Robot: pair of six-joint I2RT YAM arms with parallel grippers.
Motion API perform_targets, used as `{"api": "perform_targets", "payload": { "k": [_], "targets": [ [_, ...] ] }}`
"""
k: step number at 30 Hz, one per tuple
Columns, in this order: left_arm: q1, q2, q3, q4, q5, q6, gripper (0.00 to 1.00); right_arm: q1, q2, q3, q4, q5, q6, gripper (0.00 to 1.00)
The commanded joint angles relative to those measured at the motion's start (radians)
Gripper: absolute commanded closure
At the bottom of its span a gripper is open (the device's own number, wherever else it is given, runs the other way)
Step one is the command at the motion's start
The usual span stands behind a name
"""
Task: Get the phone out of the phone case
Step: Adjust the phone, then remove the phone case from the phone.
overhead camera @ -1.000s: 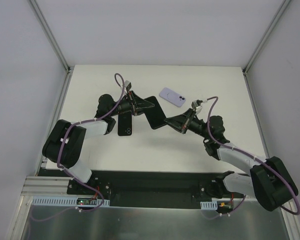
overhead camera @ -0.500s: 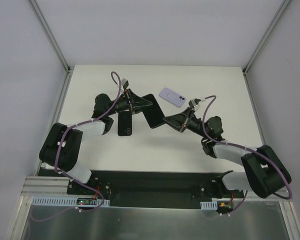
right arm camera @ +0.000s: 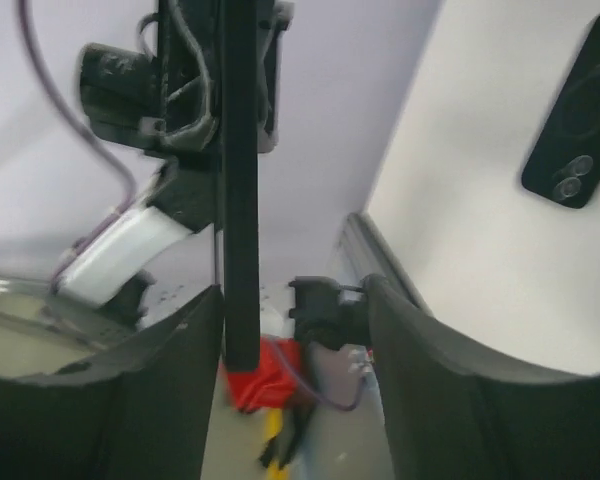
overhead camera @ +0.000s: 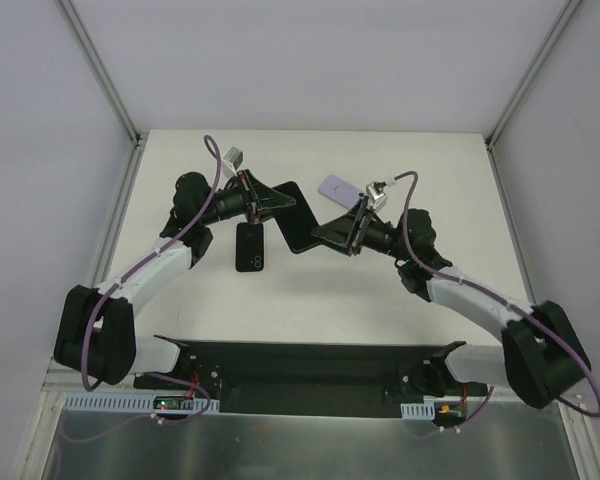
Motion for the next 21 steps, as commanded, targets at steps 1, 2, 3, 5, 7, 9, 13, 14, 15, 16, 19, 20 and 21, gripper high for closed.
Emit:
{"api": "perform_targets", "payload": {
  "k": [1, 2, 3, 5, 7, 9, 13, 14, 15, 16, 19, 20, 21],
  "targets": [
    [-0.025, -0.138, 0.164, -0.442, -0.013, 0.229, 1.00, 0.133, -0.270, 0.268, -1.161, 0.531, -0.682, 0.35],
    [-0.025, -0.141, 0.175, -0.478, -0.020, 0.251, 1.00, 0.160, -0.295, 0.302, -1.241, 0.615, -0.739, 0.31],
    [-0.025, -0.141, 0.190, -0.504, -0.019, 0.269, 1.00, 0.174, -0.312, 0.351, -1.327, 0.681, -0.793, 0.31],
    [-0.025, -0.135, 0.197, -0.553, -0.021, 0.301, 1.00, 0.176, -0.326, 0.402, -1.406, 0.722, -0.847, 0.32],
    [-0.025, -0.123, 0.191, -0.556, -0.021, 0.303, 1.00, 0.188, -0.306, 0.475, -1.507, 0.772, -0.921, 0.32],
    [-0.025, -0.118, 0.178, -0.556, -0.019, 0.305, 1.00, 0.220, -0.291, 0.514, -1.576, 0.806, -0.959, 0.33],
    [-0.025, -0.118, 0.177, -0.567, -0.021, 0.317, 1.00, 0.292, -0.268, 0.572, -1.641, 0.885, -1.014, 0.34],
    [-0.025, -0.120, 0.178, -0.573, -0.022, 0.320, 1.00, 0.302, -0.268, 0.581, -1.644, 0.894, -1.017, 0.34],
    [-0.025, -0.120, 0.181, -0.587, -0.021, 0.324, 1.00, 0.318, -0.268, 0.584, -1.645, 0.906, -1.020, 0.34],
    [-0.025, -0.120, 0.181, -0.593, -0.024, 0.334, 1.00, 0.329, -0.272, 0.587, -1.647, 0.917, -1.020, 0.34],
    [-0.025, -0.117, 0.183, -0.608, -0.025, 0.344, 1.00, 0.360, -0.286, 0.591, -1.639, 0.928, -1.024, 0.34],
    [-0.025, -0.117, 0.181, -0.610, -0.025, 0.346, 1.00, 0.374, -0.289, 0.591, -1.627, 0.926, -1.016, 0.34],
    [-0.025, -0.115, 0.181, -0.611, -0.025, 0.349, 1.00, 0.381, -0.294, 0.592, -1.621, 0.937, -1.016, 0.34]
  ]
}}
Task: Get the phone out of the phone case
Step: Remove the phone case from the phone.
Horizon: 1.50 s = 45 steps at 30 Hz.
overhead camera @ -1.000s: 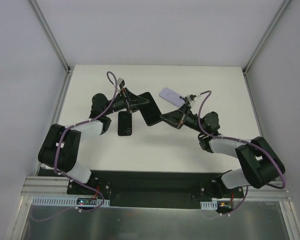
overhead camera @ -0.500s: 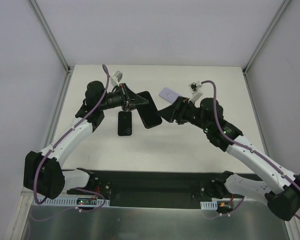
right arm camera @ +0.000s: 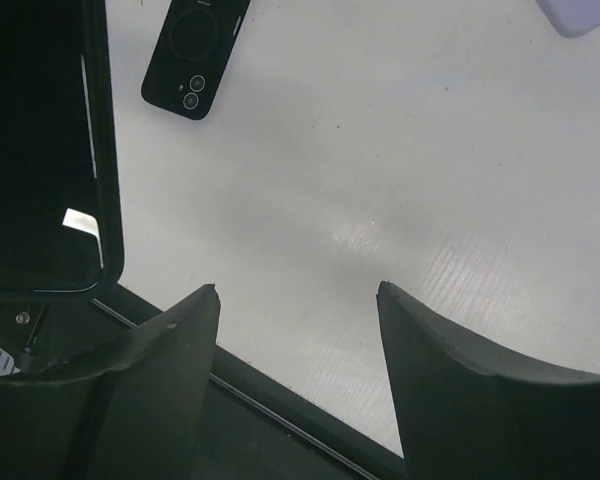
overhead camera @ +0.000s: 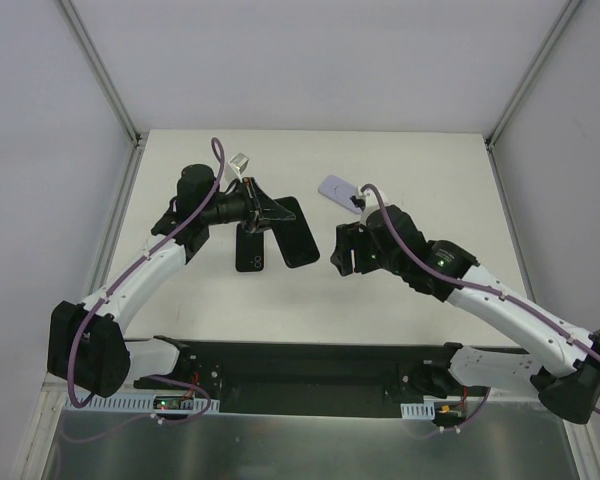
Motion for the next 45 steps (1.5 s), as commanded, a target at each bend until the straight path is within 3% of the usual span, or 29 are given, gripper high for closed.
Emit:
{"api": "perform_targets", "payload": {
  "k": [1, 19, 29, 45],
  "targets": [
    [-0.002, -0.006, 0.025, 0.022, 0.006, 0.031, 1.00, 0.038, -0.041, 0.063, -0.008, 0.074, -0.036, 0.34],
    [-0.002, -0.014, 0.020, 0.003, 0.004, 0.050, 1.00, 0.127, 0.101, 0.196, -0.021, 0.133, -0.076, 0.33],
    [-0.002, -0.031, 0.034, 0.003, 0.015, 0.039, 1.00, 0.127, 0.172, 0.185, -0.061, 0.240, -0.076, 0.34],
    [-0.002, -0.058, 0.066, 0.081, 0.095, -0.038, 1.00, 0.102, 0.217, 0.038, 0.013, 0.177, -0.053, 0.35]
  ]
}}
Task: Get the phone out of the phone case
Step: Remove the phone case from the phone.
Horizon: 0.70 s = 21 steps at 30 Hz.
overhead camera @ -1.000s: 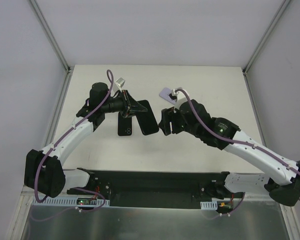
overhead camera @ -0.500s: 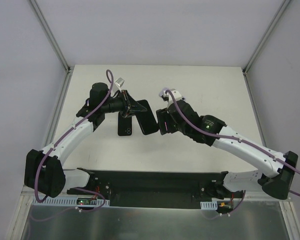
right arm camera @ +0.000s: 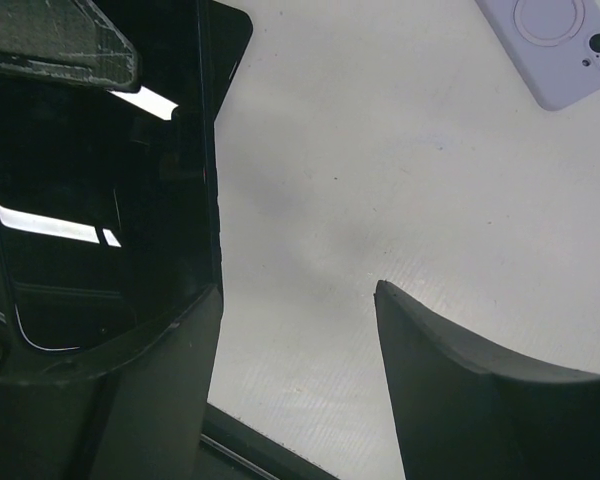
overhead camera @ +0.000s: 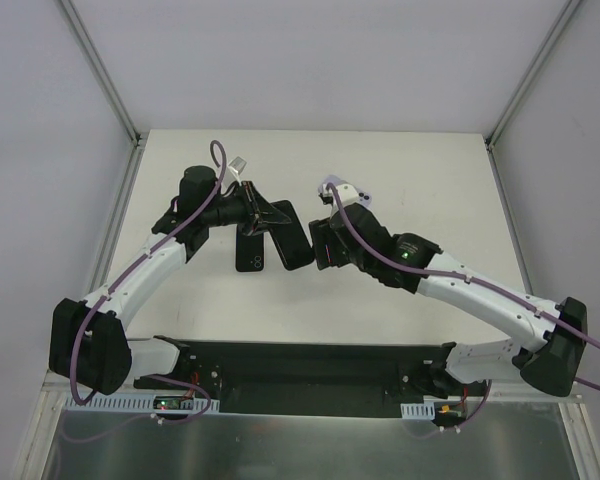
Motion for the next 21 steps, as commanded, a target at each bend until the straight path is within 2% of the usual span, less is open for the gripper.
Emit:
{"api": "perform_targets", "payload": {
  "k": [1, 5, 8, 13, 21],
  "targets": [
    [-0.005, -0.071, 0.068, 0.177, 0.150, -0.136, 1.00, -0.041, 0.028, -0.081, -0.034, -0.036, 0.004, 0.35],
    [-0.005, -0.080, 0.068, 0.206, 0.153, -0.158, 1.00, -0.102, -0.006, -0.161, 0.063, -0.221, 0.051, 0.36],
    [-0.004, -0.083, 0.069, 0.232, 0.159, -0.176, 1.00, -0.119, -0.006, -0.202, 0.097, -0.260, 0.070, 0.36],
    [-0.005, -0.085, 0.063, 0.266, 0.162, -0.202, 1.00, -0.127, 0.006, -0.213, 0.092, -0.248, 0.087, 0.36],
    [-0.005, -0.097, 0.078, 0.294, 0.164, -0.228, 1.00, -0.124, 0.090, -0.168, -0.034, -0.092, 0.077, 0.41]
  ]
}}
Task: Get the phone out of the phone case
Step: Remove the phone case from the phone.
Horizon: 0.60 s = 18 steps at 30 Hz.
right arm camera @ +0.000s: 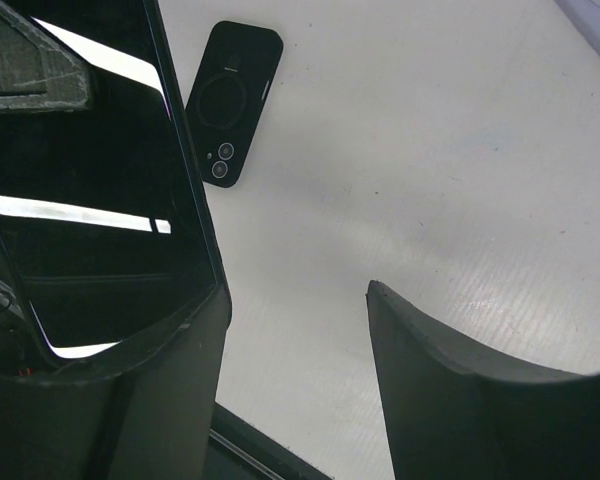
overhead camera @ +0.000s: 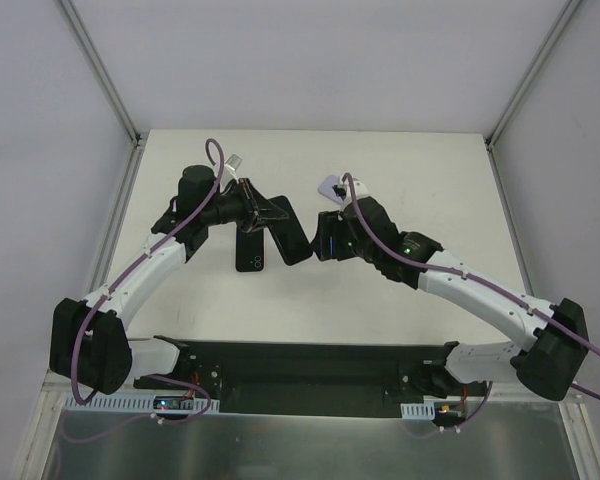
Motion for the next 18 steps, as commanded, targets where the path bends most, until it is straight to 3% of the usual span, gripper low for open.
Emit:
{"api": "perform_targets", "payload": {
  "k": [1, 7, 18],
  "targets": [
    [-0.016, -0.097, 0.082, 0.271, 0.210, -0.234, 1.00, 0.008, 0.111, -0.036, -0.235, 0.113, -0.031, 0.41],
    [-0.016, -0.097, 0.077, 0.297, 0.208, -0.255, 1.00, 0.014, 0.152, -0.047, -0.198, 0.095, -0.018, 0.41],
    [-0.016, -0.094, 0.056, 0.370, 0.198, -0.306, 1.00, -0.039, 0.171, -0.183, 0.059, -0.212, 0.120, 0.41]
  ]
}}
